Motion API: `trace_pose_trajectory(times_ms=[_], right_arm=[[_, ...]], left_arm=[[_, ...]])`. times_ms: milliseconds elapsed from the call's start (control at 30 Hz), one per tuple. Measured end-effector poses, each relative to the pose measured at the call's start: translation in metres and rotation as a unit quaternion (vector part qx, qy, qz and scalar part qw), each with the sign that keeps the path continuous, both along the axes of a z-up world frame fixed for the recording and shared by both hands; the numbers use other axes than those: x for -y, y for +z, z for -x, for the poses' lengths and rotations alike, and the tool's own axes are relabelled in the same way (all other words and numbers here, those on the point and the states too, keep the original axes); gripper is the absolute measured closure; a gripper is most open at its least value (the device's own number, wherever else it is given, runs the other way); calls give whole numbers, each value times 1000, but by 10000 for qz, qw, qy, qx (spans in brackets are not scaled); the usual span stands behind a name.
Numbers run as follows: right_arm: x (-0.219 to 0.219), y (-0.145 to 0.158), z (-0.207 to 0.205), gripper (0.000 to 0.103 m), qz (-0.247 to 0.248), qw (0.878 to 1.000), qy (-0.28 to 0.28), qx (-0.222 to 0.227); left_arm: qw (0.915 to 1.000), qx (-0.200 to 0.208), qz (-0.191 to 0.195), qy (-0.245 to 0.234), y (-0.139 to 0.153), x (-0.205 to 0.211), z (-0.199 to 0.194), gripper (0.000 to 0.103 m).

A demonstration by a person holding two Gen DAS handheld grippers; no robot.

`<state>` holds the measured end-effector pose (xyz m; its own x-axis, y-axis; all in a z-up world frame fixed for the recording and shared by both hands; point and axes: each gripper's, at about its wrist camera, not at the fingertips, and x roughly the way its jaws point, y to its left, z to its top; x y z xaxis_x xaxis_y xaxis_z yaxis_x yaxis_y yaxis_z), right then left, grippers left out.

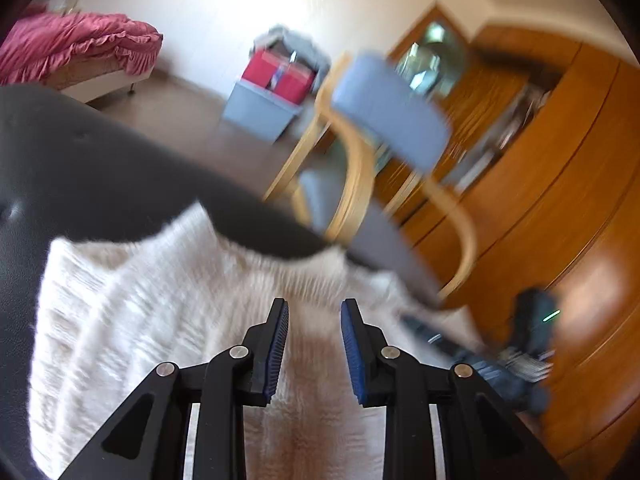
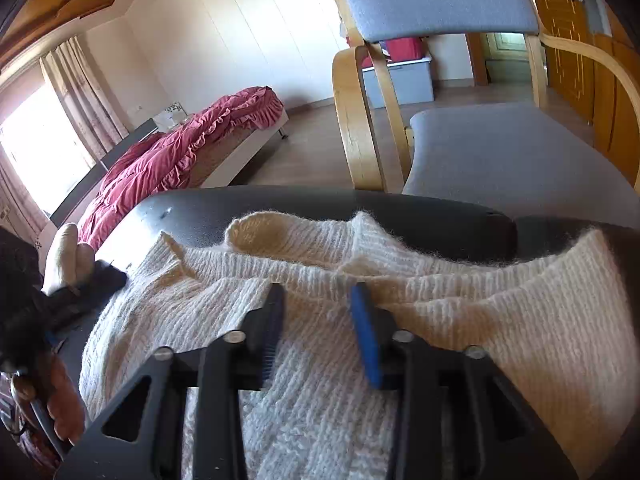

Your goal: Fold clothes

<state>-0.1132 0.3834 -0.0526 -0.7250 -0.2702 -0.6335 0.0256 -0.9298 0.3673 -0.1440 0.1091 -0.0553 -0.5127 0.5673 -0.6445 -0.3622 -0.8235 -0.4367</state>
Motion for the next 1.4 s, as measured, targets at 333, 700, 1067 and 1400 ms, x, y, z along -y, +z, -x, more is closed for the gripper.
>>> trace_pose_trajectory(times_ms=[333, 700, 1067, 1400], right_arm=[[2, -2, 0, 56, 116, 9999, -112, -55], [-1, 20, -12, 56, -325, 9995, -22, -38], [-82, -8, -29, 89, -838, 9829, -1529, 598], [-49, 22, -93, 85, -794, 9926, -890, -219]], left_arm=[[9871, -200, 1572, 233, -5, -49, 24, 103], [9933, 412, -737, 794, -37, 43, 51, 101], [9947, 353, -609, 756, -31, 42, 46, 101], [9944, 363, -660, 740, -31, 42, 48, 99]])
